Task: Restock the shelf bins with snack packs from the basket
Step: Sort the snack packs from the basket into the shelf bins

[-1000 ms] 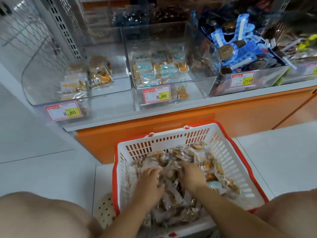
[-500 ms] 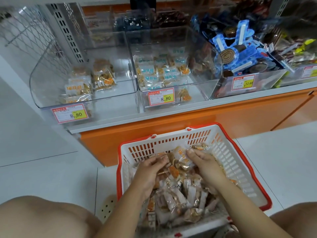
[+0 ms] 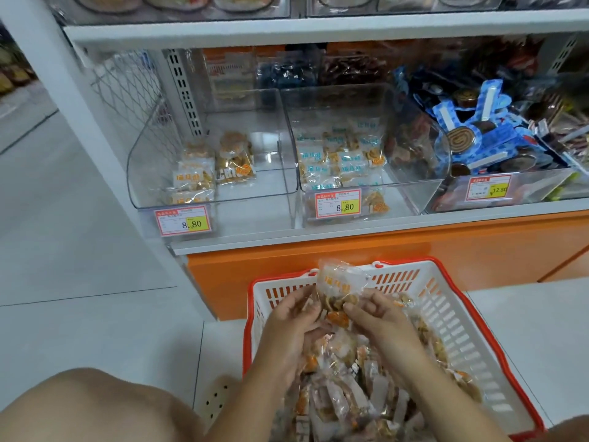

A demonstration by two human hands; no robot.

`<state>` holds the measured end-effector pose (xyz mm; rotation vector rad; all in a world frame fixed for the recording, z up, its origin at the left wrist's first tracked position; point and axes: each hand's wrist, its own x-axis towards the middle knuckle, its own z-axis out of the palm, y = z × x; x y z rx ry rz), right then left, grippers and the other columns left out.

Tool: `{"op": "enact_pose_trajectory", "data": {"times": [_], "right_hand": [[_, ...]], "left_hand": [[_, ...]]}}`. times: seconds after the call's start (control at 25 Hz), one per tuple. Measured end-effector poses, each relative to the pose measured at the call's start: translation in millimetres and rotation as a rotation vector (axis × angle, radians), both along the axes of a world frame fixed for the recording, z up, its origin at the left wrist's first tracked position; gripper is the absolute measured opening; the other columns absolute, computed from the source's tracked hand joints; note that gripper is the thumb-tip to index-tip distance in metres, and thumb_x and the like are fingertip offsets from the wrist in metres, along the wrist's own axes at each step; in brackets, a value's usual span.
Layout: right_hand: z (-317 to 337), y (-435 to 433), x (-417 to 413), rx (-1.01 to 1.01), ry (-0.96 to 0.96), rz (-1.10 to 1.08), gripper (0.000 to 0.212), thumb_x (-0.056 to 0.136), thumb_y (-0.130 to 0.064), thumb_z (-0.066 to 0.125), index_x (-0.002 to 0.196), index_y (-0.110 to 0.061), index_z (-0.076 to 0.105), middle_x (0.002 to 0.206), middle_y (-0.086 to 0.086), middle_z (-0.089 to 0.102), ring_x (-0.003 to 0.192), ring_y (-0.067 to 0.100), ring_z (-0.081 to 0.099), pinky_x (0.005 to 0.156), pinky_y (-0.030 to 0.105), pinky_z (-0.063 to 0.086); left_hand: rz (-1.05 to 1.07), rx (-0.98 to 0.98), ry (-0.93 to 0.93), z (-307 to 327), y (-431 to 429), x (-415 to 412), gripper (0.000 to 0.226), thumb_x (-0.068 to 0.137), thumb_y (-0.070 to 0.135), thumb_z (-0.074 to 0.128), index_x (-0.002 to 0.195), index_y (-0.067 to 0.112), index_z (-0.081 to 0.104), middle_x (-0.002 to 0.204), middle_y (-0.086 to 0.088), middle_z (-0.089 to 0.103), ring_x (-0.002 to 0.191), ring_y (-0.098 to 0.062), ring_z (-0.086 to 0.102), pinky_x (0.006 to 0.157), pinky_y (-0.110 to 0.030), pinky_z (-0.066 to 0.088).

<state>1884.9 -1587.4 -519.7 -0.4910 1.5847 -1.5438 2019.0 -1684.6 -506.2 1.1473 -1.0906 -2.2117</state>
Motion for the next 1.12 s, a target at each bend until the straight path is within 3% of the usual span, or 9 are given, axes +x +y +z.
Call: {"op": "enact_pose_trajectory", "data": {"times": [0.12, 0.24, 0.36, 0.48, 0.6, 0.68, 0.8, 0.96, 1.12], "right_hand": [[41.9, -18.1, 14.9, -0.028, 0.177, 0.047, 0.008, 0.084, -0.008, 0.071, 0.088, -0.012, 0.067, 0.076, 0.014, 0.063, 0.074, 0.02, 0.061, 0.073, 0.028, 0.05], [111.2, -61.6, 32.9, -0.119, 0.336, 0.095, 0.009, 0.085, -0.011, 0.07, 0.08, -0.016, 0.065, 0.061, -0.005, 0.058, 0.059, 0.007, 0.054, 0.058, 0.012, 0.042], [156.8, -131.5, 39.0, -0.139, 0.514, 0.113, 0.027, 0.086, -0.019, 0.07, 0.074, -0.007, 0.05, 0.064, 0.002, 0.046, 0.061, 0.014, 0.044, 0.059, 0.028, 0.035], [163.2, -221.0, 26.5, 0.004, 0.714, 0.079, 0.024, 0.087, -0.02, 0.07, 0.083, -0.004, 0.052, 0.076, 0.006, 0.056, 0.071, 0.02, 0.053, 0.062, 0.033, 0.038], [146.3, -294.8, 12.1, 0.394, 0.889, 0.169, 0.019, 0.089, -0.02, 0.067, 0.098, -0.005, 0.061, 0.108, 0.014, 0.068, 0.1, 0.03, 0.063, 0.084, 0.036, 0.05], [127.6, -319.7, 6.0, 0.577, 0.85, 0.285, 0.012, 0.091, -0.018, 0.065, 0.088, -0.007, 0.06, 0.104, 0.015, 0.065, 0.099, 0.029, 0.062, 0.09, 0.035, 0.049], [107.6, -340.7, -1.3, 0.568, 0.583, 0.26, 0.026, 0.086, -0.009, 0.072, 0.069, -0.006, 0.052, 0.074, 0.012, 0.058, 0.078, 0.026, 0.056, 0.078, 0.039, 0.051], [103.5, -351.5, -4.4, 0.596, 0.654, 0.265, 0.028, 0.082, -0.017, 0.078, 0.07, -0.007, 0.054, 0.067, 0.01, 0.06, 0.063, 0.024, 0.06, 0.078, 0.04, 0.056], [122.5, -332.4, 2.9, 0.56, 0.84, 0.254, 0.029, 0.087, -0.029, 0.072, 0.099, -0.007, 0.057, 0.095, 0.01, 0.064, 0.087, 0.025, 0.067, 0.083, 0.033, 0.054]], "left_hand": [[-0.067, -0.28, -0.092, 37.5, -17.9, 14.1, 0.033, 0.086, 0.014, 0.071, 0.113, 0.032, 0.064, 0.106, 0.004, 0.073, 0.089, -0.016, 0.073, 0.077, -0.032, 0.06], [0.005, -0.605, -0.131, 90.0, -53.6, 31.5, 0.032, 0.087, 0.022, 0.072, 0.113, 0.038, 0.064, 0.109, 0.012, 0.07, 0.094, -0.005, 0.069, 0.084, -0.027, 0.058], [0.216, -0.998, -0.316, 135.4, -100.7, 57.9, 0.033, 0.088, 0.033, 0.068, 0.119, 0.04, 0.061, 0.11, 0.025, 0.064, 0.101, 0.01, 0.059, 0.086, -0.011, 0.048], [0.531, -1.28, -0.544, 141.6, -149.3, 87.8, 0.055, 0.085, 0.028, 0.07, 0.137, 0.028, 0.049, 0.132, 0.008, 0.05, 0.124, -0.008, 0.046, 0.103, -0.023, 0.037], [0.476, -1.145, -0.707, 120.2, -183.6, 103.8, 0.086, 0.084, 0.034, 0.072, 0.153, 0.025, 0.02, 0.154, -0.003, 0.028, 0.142, -0.021, 0.027, 0.115, -0.037, 0.028], [0.367, -1.017, -0.67, 106.4, -196.9, 105.7, 0.088, 0.083, 0.046, 0.068, 0.152, 0.033, 0.015, 0.154, 0.001, 0.031, 0.14, -0.021, 0.035, 0.112, -0.048, 0.037], [0.283, -0.959, -0.648, 100.0, -205.5, 110.5, 0.093, 0.068, 0.08, 0.042, 0.148, 0.036, 0.023, 0.147, 0.005, 0.046, 0.131, -0.022, 0.049, 0.102, -0.051, 0.047], [0.275, -0.928, -0.636, 99.7, -205.9, 111.5, 0.103, 0.058, 0.084, 0.029, 0.148, 0.035, 0.025, 0.145, 0.007, 0.048, 0.13, -0.022, 0.051, 0.102, -0.051, 0.047], [0.296, -0.931, -0.636, 104.2, -204.7, 111.0, 0.083, 0.073, 0.069, 0.045, 0.146, 0.031, 0.031, 0.141, 0.003, 0.051, 0.128, -0.022, 0.052, 0.101, -0.05, 0.048]]}}
